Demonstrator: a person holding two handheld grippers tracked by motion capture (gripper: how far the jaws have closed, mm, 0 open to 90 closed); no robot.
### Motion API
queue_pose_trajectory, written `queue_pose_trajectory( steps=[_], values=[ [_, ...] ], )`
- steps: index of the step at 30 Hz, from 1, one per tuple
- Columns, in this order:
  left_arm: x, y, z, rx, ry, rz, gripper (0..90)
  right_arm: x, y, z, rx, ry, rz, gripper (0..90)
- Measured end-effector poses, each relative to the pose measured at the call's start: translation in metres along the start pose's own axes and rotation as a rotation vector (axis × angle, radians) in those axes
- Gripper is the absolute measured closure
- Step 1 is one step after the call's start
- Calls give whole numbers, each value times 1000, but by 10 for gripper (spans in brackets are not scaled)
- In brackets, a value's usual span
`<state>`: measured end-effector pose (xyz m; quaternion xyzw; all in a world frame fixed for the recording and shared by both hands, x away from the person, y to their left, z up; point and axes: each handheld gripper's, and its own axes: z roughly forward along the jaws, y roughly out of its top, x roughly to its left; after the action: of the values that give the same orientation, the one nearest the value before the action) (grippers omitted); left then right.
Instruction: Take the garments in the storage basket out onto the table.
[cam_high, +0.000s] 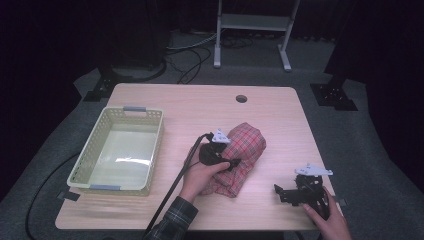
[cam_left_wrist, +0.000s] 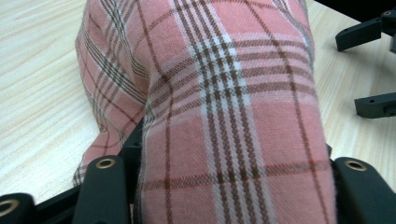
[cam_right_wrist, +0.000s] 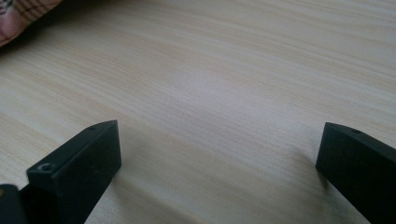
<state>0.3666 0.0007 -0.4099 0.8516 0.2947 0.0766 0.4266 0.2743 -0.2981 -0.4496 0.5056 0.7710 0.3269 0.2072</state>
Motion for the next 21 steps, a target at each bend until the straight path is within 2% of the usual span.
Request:
queue_pose_trajectory(
  steps=[7,11,14,21],
  values=[
    [2,2,3,-6,12,1,237,0,0,0,0,0,0,0],
    [0,5,3,-15,39,0,116,0,0,0,0,0,1,0],
    [-2,6,2,-25,67,24,84,0,0,0,0,0,1,0],
    [-4,11,-11,-135,78,42,83,0,0,0,0,0,-2,0]
  ],
)
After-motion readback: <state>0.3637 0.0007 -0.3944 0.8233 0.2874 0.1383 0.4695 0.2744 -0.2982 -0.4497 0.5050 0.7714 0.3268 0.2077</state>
